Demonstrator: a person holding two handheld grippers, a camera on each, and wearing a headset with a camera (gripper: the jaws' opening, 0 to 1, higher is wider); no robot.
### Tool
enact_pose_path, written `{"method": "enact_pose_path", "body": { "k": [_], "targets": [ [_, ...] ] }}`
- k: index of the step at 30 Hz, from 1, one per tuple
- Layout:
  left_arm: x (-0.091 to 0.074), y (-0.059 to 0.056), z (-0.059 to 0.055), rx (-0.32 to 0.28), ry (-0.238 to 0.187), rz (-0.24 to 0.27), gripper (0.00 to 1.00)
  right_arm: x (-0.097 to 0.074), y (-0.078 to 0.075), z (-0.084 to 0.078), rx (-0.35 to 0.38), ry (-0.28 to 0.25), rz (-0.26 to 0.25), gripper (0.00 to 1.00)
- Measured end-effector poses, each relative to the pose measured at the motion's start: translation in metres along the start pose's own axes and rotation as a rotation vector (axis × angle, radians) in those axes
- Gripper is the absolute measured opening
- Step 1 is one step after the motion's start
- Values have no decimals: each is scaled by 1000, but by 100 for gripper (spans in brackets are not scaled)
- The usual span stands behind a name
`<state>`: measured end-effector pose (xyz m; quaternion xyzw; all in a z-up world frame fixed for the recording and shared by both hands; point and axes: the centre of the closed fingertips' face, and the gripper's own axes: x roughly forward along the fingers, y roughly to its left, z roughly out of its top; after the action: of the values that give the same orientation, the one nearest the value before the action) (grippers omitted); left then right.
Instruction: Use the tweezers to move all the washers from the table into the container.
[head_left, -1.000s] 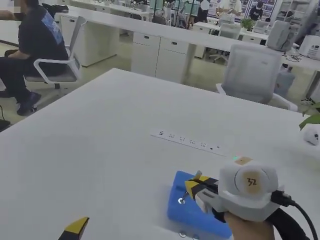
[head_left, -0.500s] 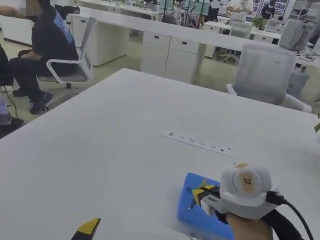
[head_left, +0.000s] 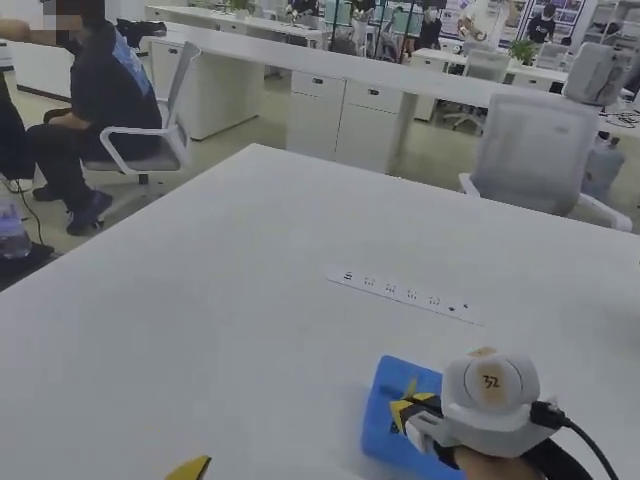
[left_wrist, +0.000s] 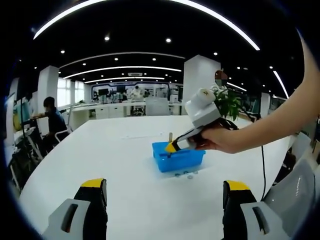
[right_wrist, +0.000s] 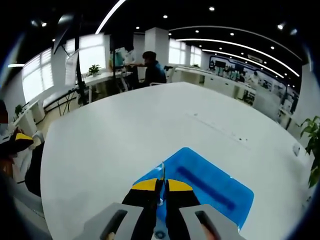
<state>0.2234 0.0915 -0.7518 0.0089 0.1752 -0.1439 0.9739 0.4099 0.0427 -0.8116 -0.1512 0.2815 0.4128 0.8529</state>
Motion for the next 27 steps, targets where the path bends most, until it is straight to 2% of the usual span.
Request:
{"method": "enact_pose_path", "body": {
  "k": [3, 9, 13, 22, 27],
  "targets": [
    [0, -1, 0, 17, -2, -2, 99, -1, 0, -1, 2, -5, -2, 1],
    [-1, 2, 0, -9, -1, 3, 99, -2, 3, -1, -23, -4, -4, 2],
    [-1, 3, -2, 2, 10, 9, 96, -4, 1, 2, -25, 5, -7, 3],
    [-1, 3, -1, 1, 7, 10, 96, -33, -1, 37, -10, -112, -16, 2],
    [0, 3, -3, 17, 20, 12, 96, -51, 3, 48, 0, -157, -12, 2]
  ]
}}
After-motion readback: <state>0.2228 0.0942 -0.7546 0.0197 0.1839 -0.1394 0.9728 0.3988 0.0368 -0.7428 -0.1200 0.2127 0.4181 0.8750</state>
